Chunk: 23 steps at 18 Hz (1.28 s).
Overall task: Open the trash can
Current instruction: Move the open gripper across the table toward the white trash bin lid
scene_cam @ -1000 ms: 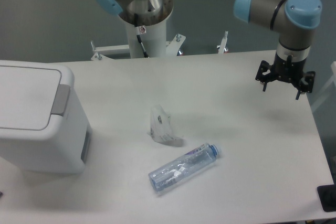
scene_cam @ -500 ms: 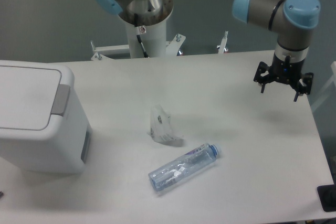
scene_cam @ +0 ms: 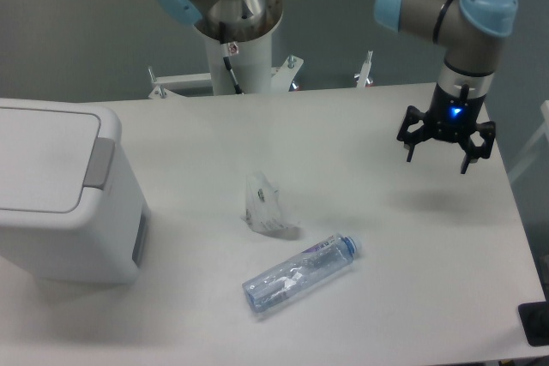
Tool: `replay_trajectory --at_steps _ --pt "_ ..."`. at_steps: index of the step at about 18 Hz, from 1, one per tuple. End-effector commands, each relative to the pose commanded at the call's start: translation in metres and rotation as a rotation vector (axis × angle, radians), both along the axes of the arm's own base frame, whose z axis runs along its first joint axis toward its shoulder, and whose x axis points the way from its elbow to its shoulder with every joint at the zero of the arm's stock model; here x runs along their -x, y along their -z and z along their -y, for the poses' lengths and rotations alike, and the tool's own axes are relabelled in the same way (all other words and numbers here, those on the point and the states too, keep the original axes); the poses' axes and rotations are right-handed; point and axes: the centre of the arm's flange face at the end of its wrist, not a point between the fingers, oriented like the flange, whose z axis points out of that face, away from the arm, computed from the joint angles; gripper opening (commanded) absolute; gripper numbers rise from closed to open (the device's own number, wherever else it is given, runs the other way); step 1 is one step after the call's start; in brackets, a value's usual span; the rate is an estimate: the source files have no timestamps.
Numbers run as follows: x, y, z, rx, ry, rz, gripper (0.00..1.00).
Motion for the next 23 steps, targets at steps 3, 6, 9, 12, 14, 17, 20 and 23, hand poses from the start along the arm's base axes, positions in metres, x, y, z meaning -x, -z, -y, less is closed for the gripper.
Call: replay_trajectory --at_steps 3,6,9,12,14,17,20,23 --pt "-0.02 -0.014 -0.027 -0.017 -0.039 0.018 1.0" --pt "-0.044 -0.026 -0.053 -0.049 -0.05 0.038 1.0" --pt "-0.072 -0.052 -0.078 -0.135 -0.056 0.066 1.0" --pt "-0.105 -0.076 -0.1 -0.184 -0.058 0.089 1.0" --pt "-0.124 -0.084 -0.112 -0.195 -0.043 0.095 1.0" --pt "-0.148 -0.089 -0.133 -0.199 -0.033 0.113 1.0" --pt "-0.167 -0.099 -0.148 -0.213 -0.017 0.119 1.0" --pt "-0.175 -0.12 -0.158 -0.242 -0.039 0.122 1.0"
